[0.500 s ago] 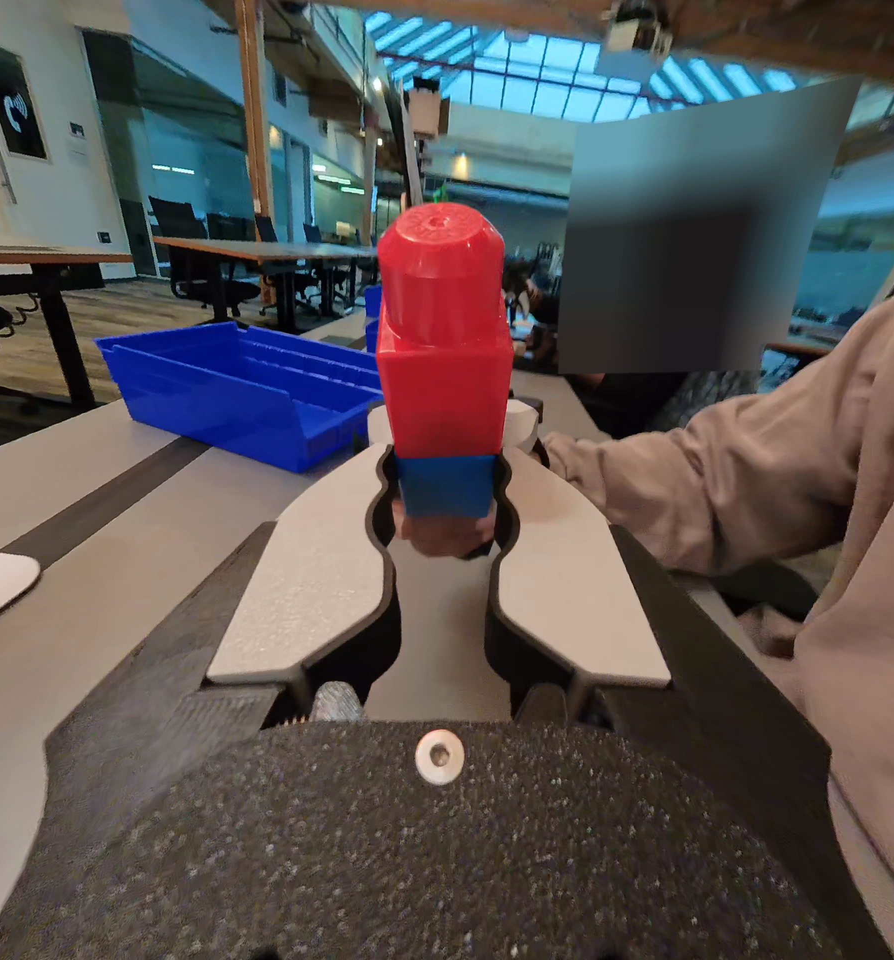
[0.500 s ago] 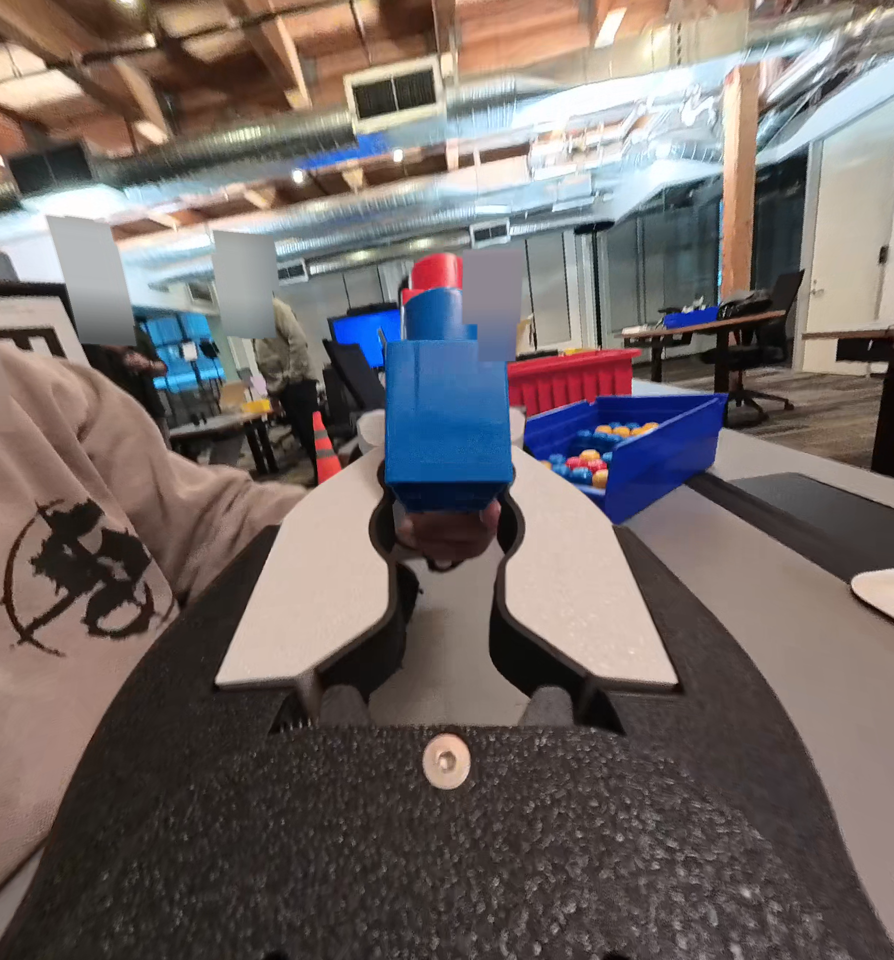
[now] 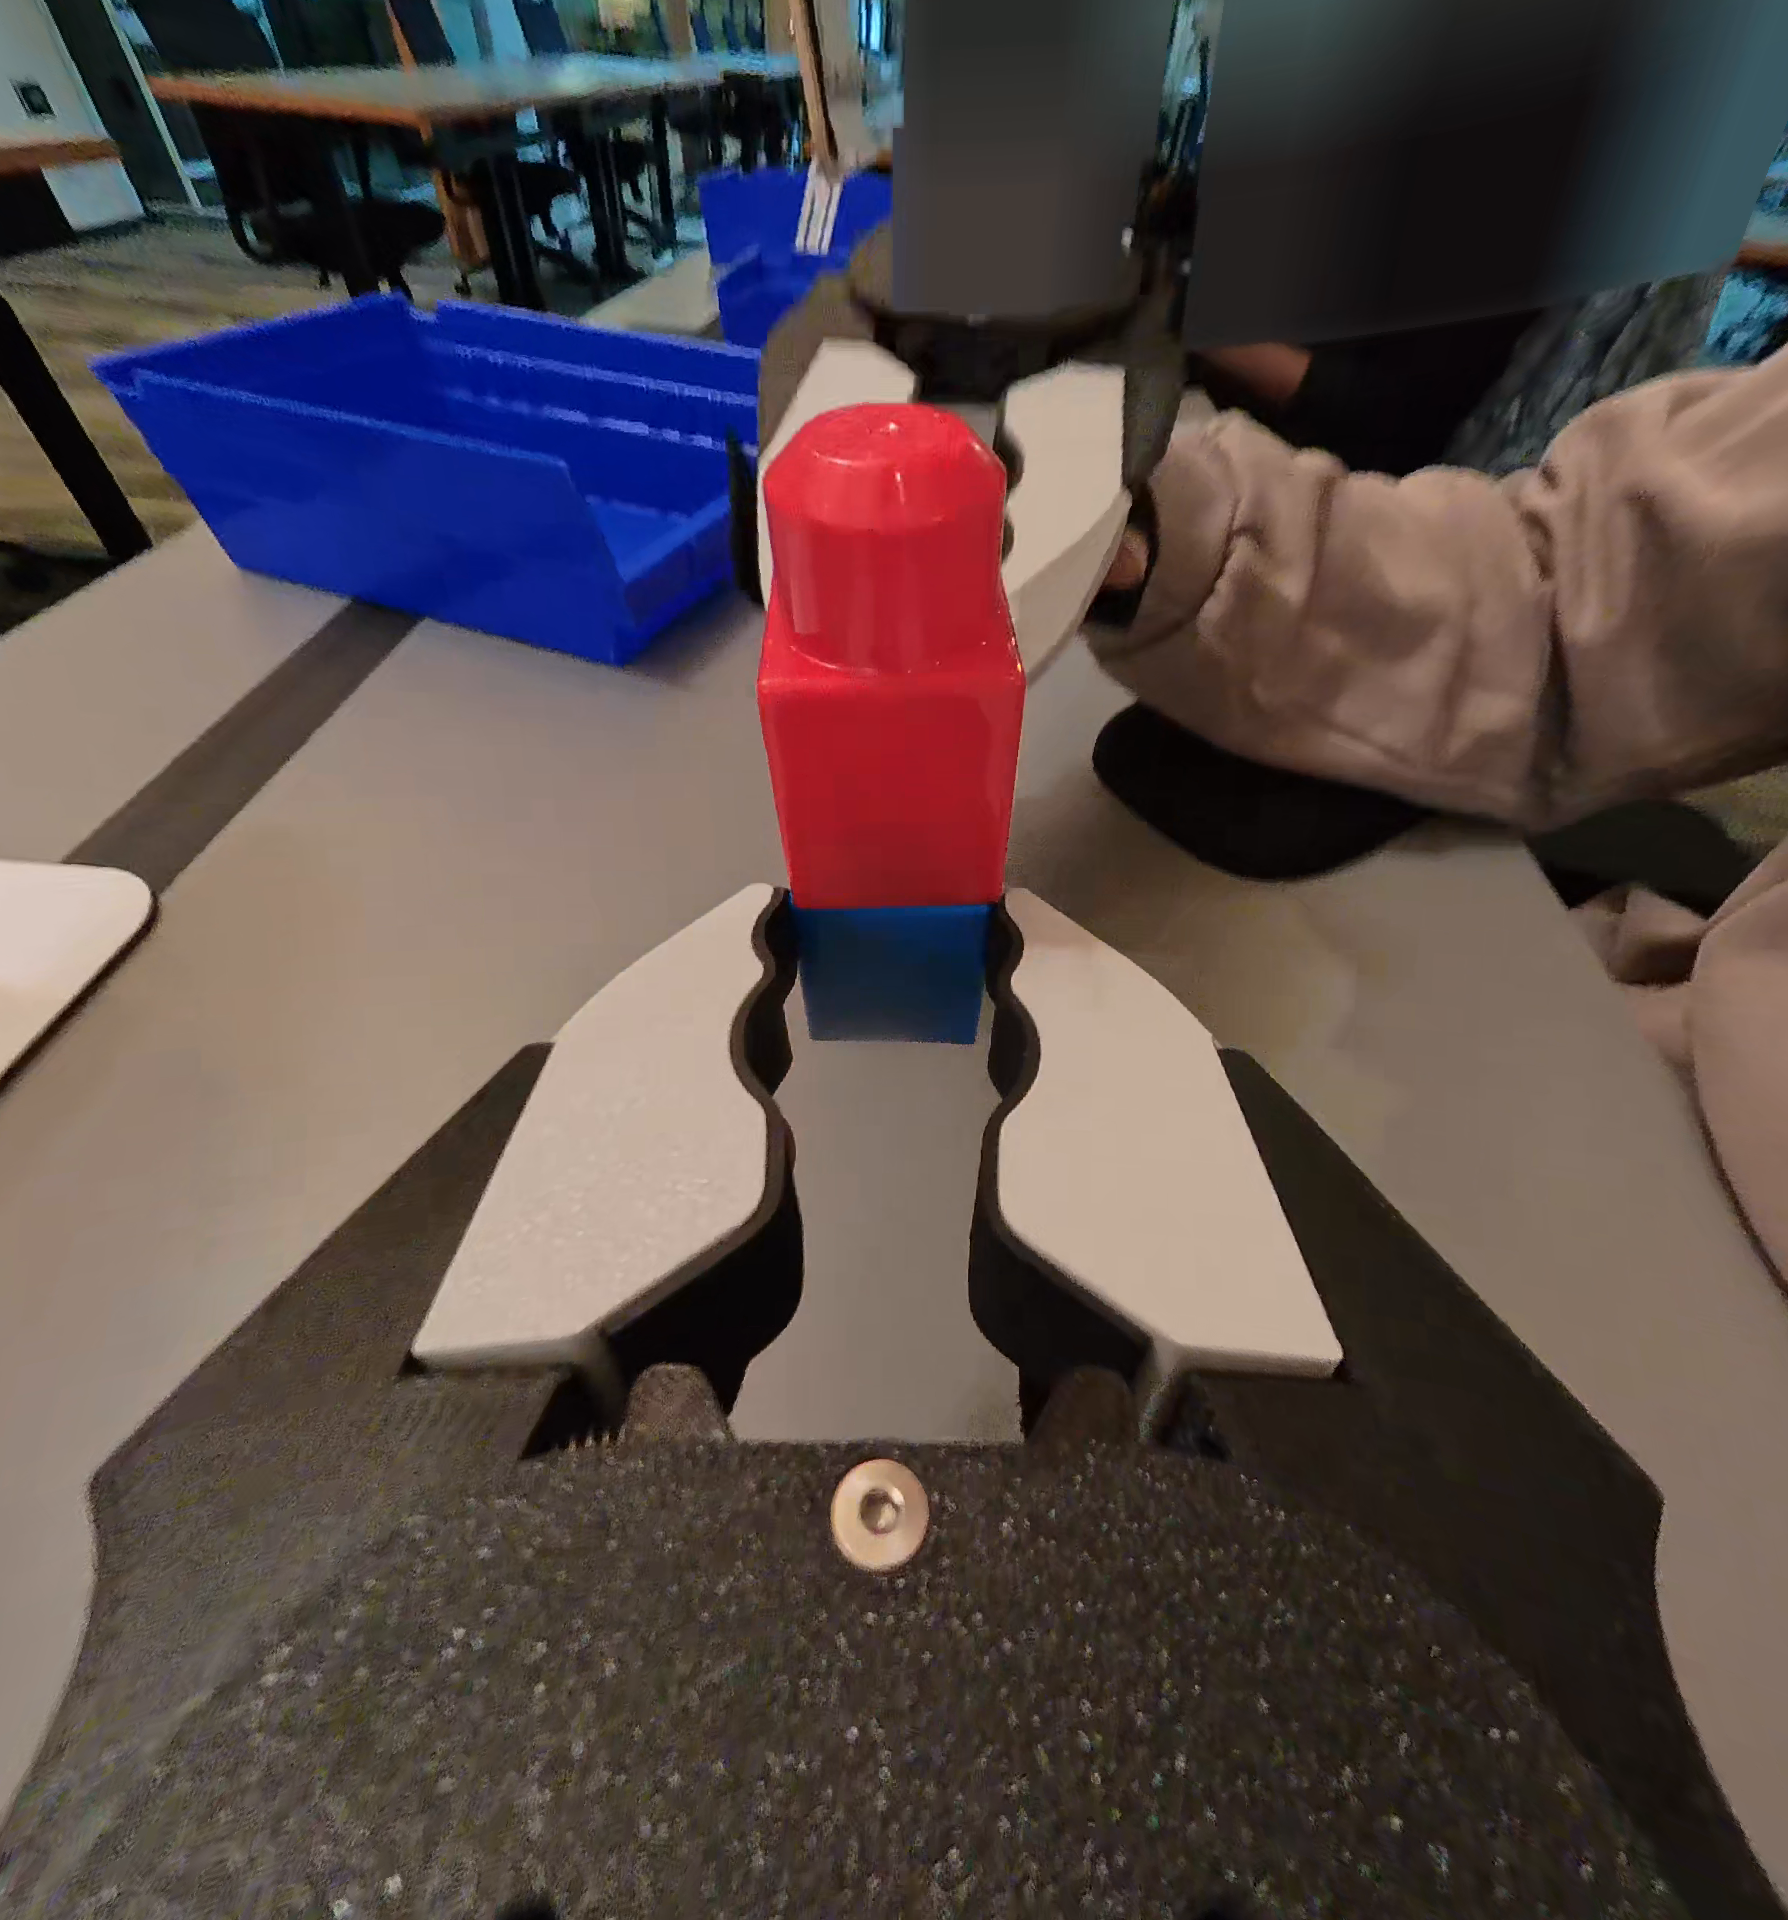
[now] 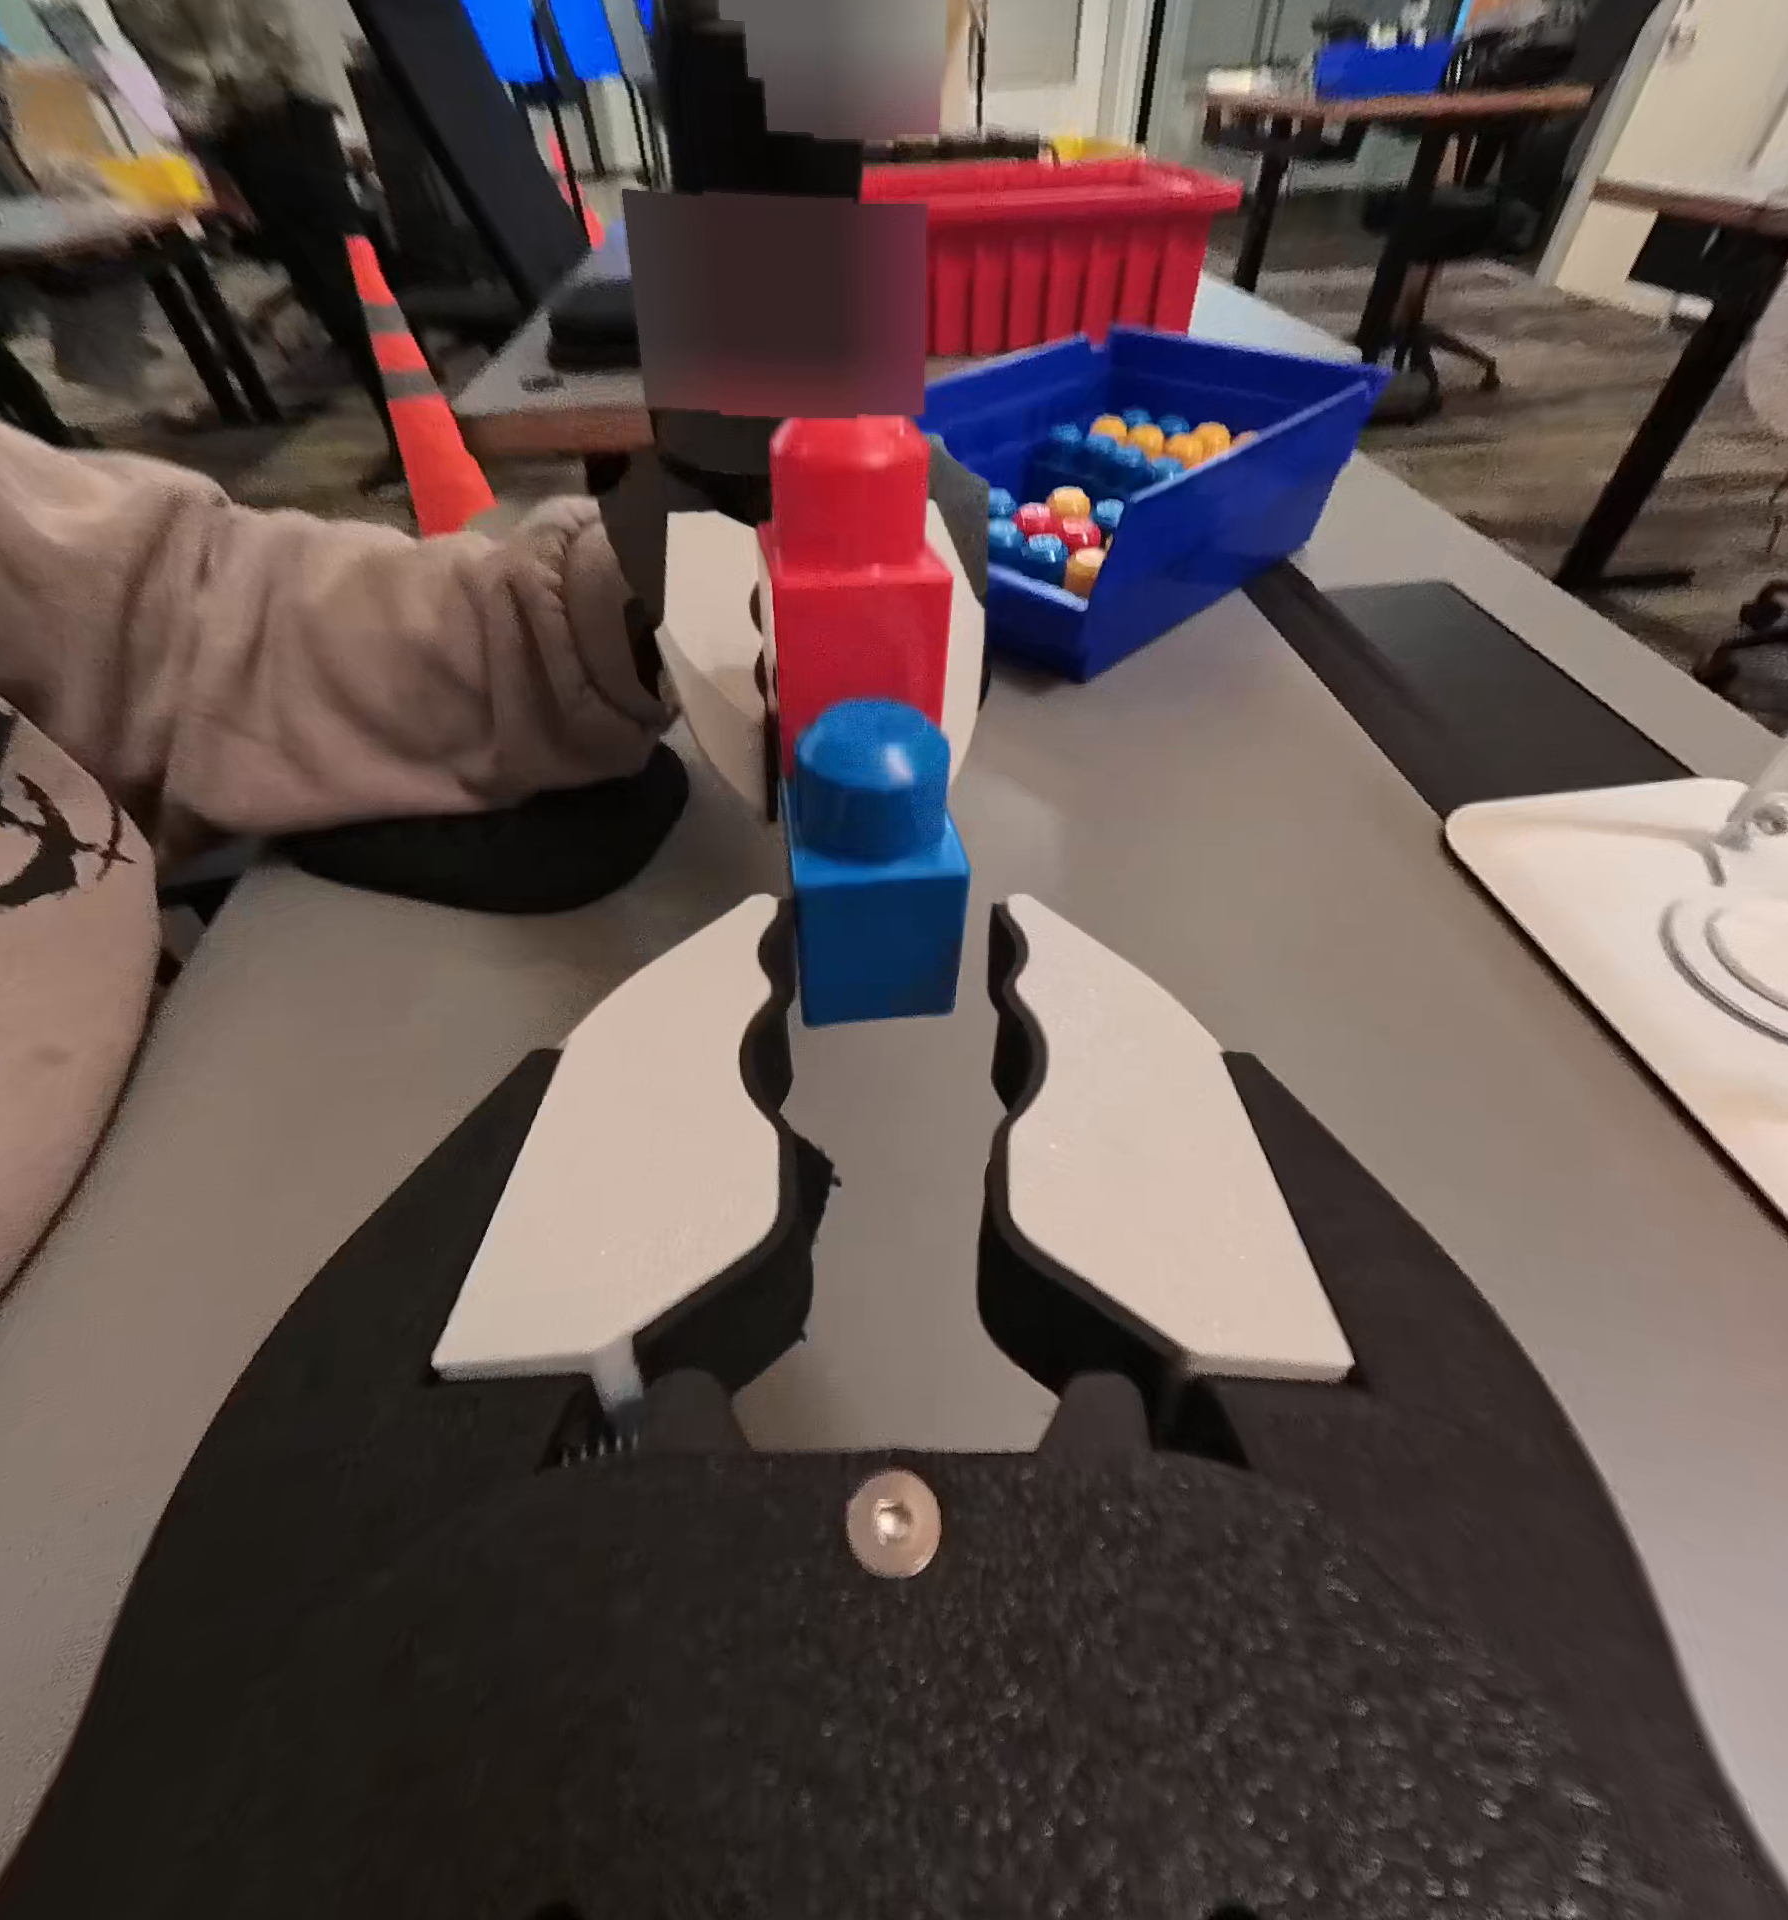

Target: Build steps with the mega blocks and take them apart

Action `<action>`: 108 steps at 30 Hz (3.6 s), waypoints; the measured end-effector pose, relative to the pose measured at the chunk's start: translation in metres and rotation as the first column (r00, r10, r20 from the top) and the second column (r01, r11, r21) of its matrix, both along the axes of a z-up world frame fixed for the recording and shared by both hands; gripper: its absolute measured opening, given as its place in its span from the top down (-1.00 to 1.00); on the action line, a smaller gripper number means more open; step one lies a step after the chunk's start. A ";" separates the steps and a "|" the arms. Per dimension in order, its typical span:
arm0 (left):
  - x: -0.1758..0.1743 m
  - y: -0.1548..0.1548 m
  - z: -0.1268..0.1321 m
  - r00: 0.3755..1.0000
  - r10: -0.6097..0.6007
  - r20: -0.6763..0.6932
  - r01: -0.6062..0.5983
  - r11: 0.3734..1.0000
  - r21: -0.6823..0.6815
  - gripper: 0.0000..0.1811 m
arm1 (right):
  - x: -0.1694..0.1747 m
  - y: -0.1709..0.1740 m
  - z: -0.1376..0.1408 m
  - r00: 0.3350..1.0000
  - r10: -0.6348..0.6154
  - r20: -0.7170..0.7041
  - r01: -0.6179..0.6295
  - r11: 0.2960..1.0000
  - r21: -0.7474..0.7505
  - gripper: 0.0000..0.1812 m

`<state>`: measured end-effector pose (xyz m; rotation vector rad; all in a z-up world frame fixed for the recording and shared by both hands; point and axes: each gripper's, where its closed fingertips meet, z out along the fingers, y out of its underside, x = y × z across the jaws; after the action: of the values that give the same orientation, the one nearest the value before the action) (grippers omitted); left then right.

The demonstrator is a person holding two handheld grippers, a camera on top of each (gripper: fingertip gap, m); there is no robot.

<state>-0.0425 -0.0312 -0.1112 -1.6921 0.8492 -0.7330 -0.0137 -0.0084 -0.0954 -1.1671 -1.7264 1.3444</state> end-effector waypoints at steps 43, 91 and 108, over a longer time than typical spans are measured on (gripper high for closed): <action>-0.030 0.050 -0.042 0.943 0.317 -0.100 -0.311 0.948 0.070 1.00 | 0.119 0.425 0.009 0.639 -0.679 0.363 0.509 0.726 0.462 0.59; -0.181 0.036 0.064 0.587 0.779 0.219 -0.809 0.555 0.192 1.00 | 0.012 0.143 -0.004 0.683 -0.724 -0.095 0.691 0.683 -0.237 1.00; -0.476 -0.040 0.003 0.255 0.606 -0.754 -0.878 0.472 0.082 0.57 | 0.004 0.136 -0.038 0.776 -0.630 -0.044 0.612 0.767 -0.191 1.00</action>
<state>-0.5189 -0.0714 -0.1087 -2.4715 0.2031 0.5832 -0.0093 0.1275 -0.1331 -1.5559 -1.0058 1.1070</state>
